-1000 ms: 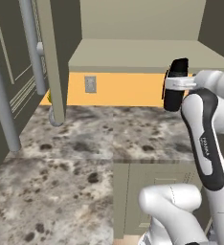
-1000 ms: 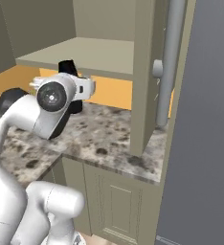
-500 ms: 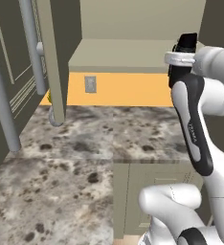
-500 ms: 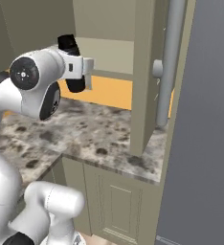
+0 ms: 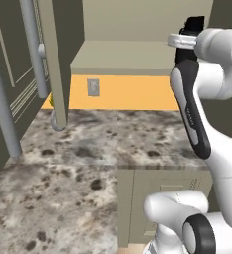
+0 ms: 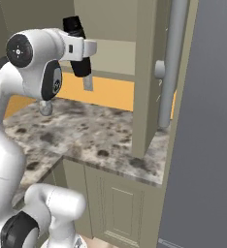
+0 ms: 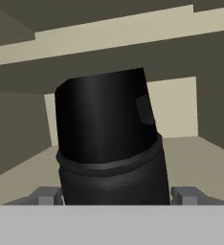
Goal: Pick the can, water bottle from the counter and place them in the open cabinet.
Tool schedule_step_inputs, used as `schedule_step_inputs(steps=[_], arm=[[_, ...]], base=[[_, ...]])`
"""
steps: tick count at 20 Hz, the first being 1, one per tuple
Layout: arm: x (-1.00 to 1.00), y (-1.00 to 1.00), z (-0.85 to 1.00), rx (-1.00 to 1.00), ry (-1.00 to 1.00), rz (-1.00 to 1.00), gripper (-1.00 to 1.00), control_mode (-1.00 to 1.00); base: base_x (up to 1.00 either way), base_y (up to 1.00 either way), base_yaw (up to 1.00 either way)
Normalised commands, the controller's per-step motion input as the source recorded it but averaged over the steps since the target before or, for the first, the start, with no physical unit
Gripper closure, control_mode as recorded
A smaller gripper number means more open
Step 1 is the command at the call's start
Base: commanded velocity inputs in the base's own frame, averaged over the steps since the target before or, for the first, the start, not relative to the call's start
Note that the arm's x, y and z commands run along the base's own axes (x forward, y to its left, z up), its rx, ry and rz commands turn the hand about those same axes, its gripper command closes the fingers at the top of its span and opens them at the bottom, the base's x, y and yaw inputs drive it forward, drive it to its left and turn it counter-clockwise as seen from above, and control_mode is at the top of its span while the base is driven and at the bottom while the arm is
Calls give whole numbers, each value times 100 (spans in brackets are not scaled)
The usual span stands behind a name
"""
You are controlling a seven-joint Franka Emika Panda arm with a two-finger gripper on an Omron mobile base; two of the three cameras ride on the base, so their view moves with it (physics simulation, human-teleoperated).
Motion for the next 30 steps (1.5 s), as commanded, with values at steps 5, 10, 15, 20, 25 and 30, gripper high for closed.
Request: schedule_step_inputs(steps=[5, 10, 15, 20, 25, 30], arm=[[38, 0, 9, 0, -5, -1, 100, -100], [37, -10, 0, 1, -8, 0, 100, -100], [41, -13, 0, 2, -5, 0, 100, -100], [46, -7, 0, 2, 0, 0, 100, -100], [48, -7, 0, 2, 4, 2, 100, -100], [45, -1, 0, 3, 2, 2, 100, -100]], base=[[0, 0, 0], [0, 0, 0], [0, 0, 0], [0, 0, 0], [0, 0, 0], [0, 0, 0]])
